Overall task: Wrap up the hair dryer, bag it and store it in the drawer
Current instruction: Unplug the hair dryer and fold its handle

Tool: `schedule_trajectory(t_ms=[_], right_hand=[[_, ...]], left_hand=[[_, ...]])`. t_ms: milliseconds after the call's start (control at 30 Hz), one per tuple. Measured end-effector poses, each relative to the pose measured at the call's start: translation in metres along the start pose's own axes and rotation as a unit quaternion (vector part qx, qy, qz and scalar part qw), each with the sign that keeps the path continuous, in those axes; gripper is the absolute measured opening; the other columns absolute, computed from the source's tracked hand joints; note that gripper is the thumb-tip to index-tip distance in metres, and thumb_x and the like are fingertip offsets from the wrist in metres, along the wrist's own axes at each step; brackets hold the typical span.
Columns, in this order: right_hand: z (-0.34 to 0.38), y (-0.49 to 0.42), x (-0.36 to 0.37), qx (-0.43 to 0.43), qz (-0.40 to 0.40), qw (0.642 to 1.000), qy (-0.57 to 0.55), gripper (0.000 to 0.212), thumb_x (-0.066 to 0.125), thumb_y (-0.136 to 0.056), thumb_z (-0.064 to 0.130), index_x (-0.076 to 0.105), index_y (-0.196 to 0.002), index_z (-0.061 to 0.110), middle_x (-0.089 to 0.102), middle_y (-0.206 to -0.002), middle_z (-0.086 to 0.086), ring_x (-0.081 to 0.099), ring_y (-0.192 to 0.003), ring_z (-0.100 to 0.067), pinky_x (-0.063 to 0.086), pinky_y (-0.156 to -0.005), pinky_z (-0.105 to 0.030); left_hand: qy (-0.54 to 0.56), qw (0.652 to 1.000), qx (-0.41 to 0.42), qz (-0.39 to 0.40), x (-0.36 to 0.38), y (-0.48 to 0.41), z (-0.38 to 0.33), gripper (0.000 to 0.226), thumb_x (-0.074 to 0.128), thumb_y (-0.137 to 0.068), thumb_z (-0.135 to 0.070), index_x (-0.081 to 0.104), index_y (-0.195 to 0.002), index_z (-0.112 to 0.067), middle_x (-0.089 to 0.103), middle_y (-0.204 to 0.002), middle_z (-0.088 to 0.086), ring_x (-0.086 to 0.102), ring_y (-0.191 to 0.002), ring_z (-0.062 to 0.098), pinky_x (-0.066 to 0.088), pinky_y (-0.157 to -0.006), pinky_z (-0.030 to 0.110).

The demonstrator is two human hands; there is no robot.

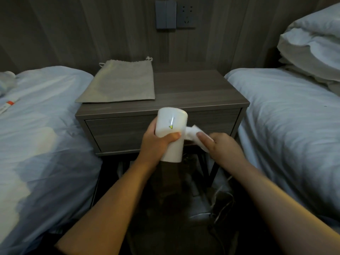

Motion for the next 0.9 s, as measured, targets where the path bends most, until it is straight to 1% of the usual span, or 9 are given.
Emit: schedule_trajectory(t_ms=[67,133,267,333,433,600,700,767,900], right_hand=[[0.001,-0.001,0.002,0.036,-0.016,0.997,-0.073,0.056,0.032,-0.088,0.061,0.052,-0.059,0.017,0.058,-0.058,-0.005,0.059,-0.056,-0.025,0.05,-0.063,-0.037],[0.002,-0.004,0.002,0.031,-0.016,0.997,-0.073,0.057,0.031,-0.088,0.062,0.052,-0.06,0.017,0.059,-0.059,-0.006,0.059,-0.056,-0.026,0.053,-0.065,-0.04],[0.003,-0.003,-0.006,0.0,0.006,0.998,-0.058,0.053,0.033,-0.089,0.061,0.052,-0.062,0.019,0.059,-0.06,-0.003,0.058,-0.056,-0.022,0.048,-0.06,-0.034],[0.01,-0.001,-0.007,-0.03,0.048,0.997,-0.051,0.047,0.036,-0.09,0.057,0.051,-0.063,0.022,0.057,-0.06,0.001,0.057,-0.056,-0.018,0.044,-0.057,-0.03],[0.016,0.003,-0.004,-0.045,0.079,0.993,-0.076,0.042,0.038,-0.091,0.053,0.049,-0.063,0.024,0.055,-0.059,0.003,0.053,-0.052,-0.01,0.039,-0.053,-0.027],[0.017,0.007,-0.002,-0.018,-0.004,0.998,-0.059,0.051,0.036,-0.087,0.061,0.054,-0.064,0.019,0.056,-0.057,0.001,0.055,-0.053,-0.015,0.042,-0.054,-0.029],[0.019,0.013,0.009,0.019,-0.029,0.981,-0.193,0.059,0.037,-0.087,0.06,0.057,-0.063,0.01,0.058,-0.058,-0.005,0.056,-0.053,-0.021,0.045,-0.056,-0.034],[0.022,0.016,0.016,0.038,-0.04,0.964,-0.259,0.063,0.036,-0.09,0.057,0.057,-0.062,0.004,0.058,-0.059,-0.011,0.056,-0.053,-0.023,0.049,-0.057,-0.039],[0.018,0.009,0.01,0.051,-0.042,0.976,-0.206,0.054,0.033,-0.094,0.052,0.046,-0.055,0.016,0.052,-0.054,-0.003,0.052,-0.05,-0.016,0.043,-0.054,-0.03]], left_hand=[[0.023,0.999,-0.014,-0.032,0.003,0.002,0.002,0.065,0.071,-0.076,-0.013,0.043,-0.134,-0.02,0.057,-0.116,-0.001,0.058,-0.095,0.01,0.048,-0.069,0.024],[0.011,0.999,-0.018,-0.025,0.005,0.002,-0.001,0.066,0.071,-0.078,-0.016,0.039,-0.136,-0.021,0.055,-0.117,-0.002,0.057,-0.093,0.007,0.046,-0.068,0.022],[0.031,0.995,-0.075,0.05,0.002,0.0,-0.002,0.062,0.063,-0.083,-0.033,0.034,-0.137,-0.027,0.052,-0.122,0.003,0.058,-0.098,0.016,0.052,-0.073,0.033],[0.058,0.994,-0.09,0.037,-0.005,-0.001,-0.003,0.063,0.061,-0.083,-0.036,0.031,-0.139,-0.031,0.049,-0.126,0.005,0.057,-0.102,0.021,0.053,-0.079,0.039],[0.056,0.997,-0.052,-0.012,-0.011,0.001,-0.009,0.06,0.063,-0.082,-0.036,0.036,-0.136,-0.03,0.048,-0.123,0.004,0.057,-0.101,0.021,0.052,-0.075,0.033],[0.094,0.992,-0.026,-0.077,-0.015,0.006,-0.008,0.039,0.059,-0.086,-0.027,0.047,-0.123,-0.026,0.053,-0.116,0.005,0.057,-0.09,0.014,0.047,-0.064,0.024],[0.133,0.985,-0.039,-0.103,-0.01,0.011,-0.007,0.032,0.06,-0.085,-0.031,0.047,-0.115,-0.028,0.056,-0.111,0.004,0.058,-0.09,0.016,0.048,-0.065,0.027],[0.154,0.978,-0.069,-0.123,-0.005,0.016,-0.001,0.033,0.06,-0.084,-0.035,0.044,-0.113,-0.03,0.057,-0.11,0.003,0.059,-0.094,0.019,0.051,-0.069,0.031],[0.16,0.976,-0.126,-0.075,0.001,0.012,0.008,0.043,0.062,-0.083,-0.037,0.041,-0.12,-0.031,0.055,-0.12,0.007,0.059,-0.104,0.025,0.053,-0.086,0.045]])
Point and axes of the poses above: each hand's wrist, its own y-axis away from the middle knuckle, its own x-axis out of the palm, z = x × y, the point moved 6 cm from there along -y, towards the middle knuckle
